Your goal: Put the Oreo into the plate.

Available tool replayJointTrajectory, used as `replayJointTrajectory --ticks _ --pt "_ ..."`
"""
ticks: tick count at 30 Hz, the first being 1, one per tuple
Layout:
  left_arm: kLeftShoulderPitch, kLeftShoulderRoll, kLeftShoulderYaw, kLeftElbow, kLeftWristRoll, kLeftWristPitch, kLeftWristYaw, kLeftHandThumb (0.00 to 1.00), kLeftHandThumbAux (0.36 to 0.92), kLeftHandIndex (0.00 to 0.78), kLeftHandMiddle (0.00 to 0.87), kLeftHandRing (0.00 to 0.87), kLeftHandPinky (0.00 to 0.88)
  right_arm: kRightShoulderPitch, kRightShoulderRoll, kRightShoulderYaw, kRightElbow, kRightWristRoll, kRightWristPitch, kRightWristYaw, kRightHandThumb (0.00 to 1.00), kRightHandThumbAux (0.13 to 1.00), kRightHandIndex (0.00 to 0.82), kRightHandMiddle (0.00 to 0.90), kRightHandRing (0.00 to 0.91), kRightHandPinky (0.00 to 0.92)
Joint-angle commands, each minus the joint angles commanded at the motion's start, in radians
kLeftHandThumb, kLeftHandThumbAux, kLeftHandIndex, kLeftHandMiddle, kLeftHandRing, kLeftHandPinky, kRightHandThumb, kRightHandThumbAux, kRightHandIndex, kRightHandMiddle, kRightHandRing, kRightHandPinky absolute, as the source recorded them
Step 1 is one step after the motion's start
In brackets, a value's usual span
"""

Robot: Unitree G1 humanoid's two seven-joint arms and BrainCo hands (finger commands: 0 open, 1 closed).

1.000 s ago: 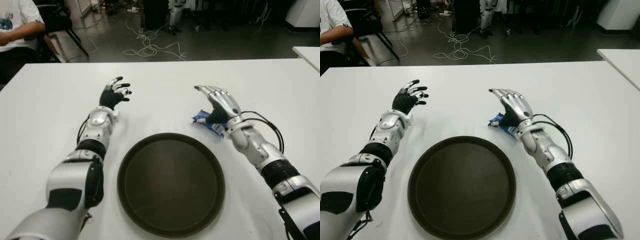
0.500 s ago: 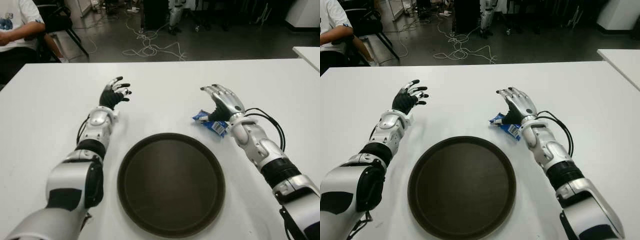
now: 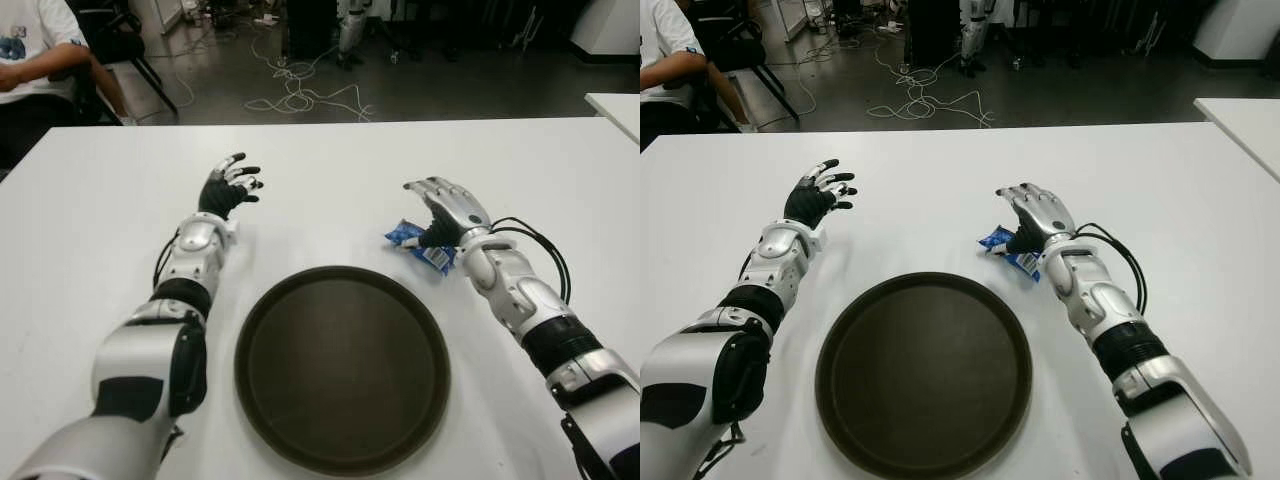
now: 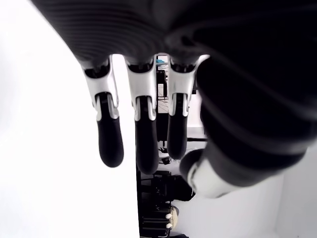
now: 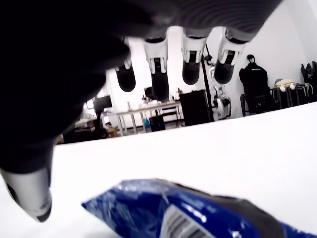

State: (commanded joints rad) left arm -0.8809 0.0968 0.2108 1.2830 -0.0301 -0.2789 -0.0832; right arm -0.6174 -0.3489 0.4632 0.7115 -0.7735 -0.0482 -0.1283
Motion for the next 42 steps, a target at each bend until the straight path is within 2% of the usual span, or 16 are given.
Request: replayJointTrajectory --ticks 3,7,20,29,42 --pt "0.000 0.000 -0.001 0.000 0.001 0.001 0.001 0.232 0.821 0.152 0.286 0.348 0.439 -0.025 0.030 0.025 0.114 -0.004 -0.029 -0.036 0.000 0.637 0.000 0.000 0.000 0.000" --pt "-0.001 -0.001 -0.001 -0.001 0.000 0.002 0.000 0.227 0.828 0.150 0.287 0.351 0.444 -0.054 0.042 0.041 0.192 0.001 -0.060 -0.047 0.000 0.649 0.000 0.000 0.000 0.000" --pt "-0.001 -0.001 0.001 -0.003 -0.003 0.006 -0.006 0.266 0.807 0.150 0.292 0.355 0.446 -0.092 0.037 0.063 0.269 0.007 -0.097 -0.012 0.000 0.678 0.000 0.000 0.000 0.000" --pt "-0.001 -0.001 0.002 -0.004 -0.004 0.006 -0.004 0.278 0.794 0.144 0.293 0.358 0.450 -0.109 0.041 0.068 0.291 0.005 -0.080 -0.014 0.000 0.713 0.000 0.000 0.000 0.000" --pt "-0.001 0.001 0.002 -0.004 -0.004 0.008 -0.006 0.286 0.784 0.145 0.287 0.351 0.445 -0.139 0.057 0.057 0.362 0.035 -0.055 0.005 0.000 0.718 0.000 0.000 0.000 0.000"
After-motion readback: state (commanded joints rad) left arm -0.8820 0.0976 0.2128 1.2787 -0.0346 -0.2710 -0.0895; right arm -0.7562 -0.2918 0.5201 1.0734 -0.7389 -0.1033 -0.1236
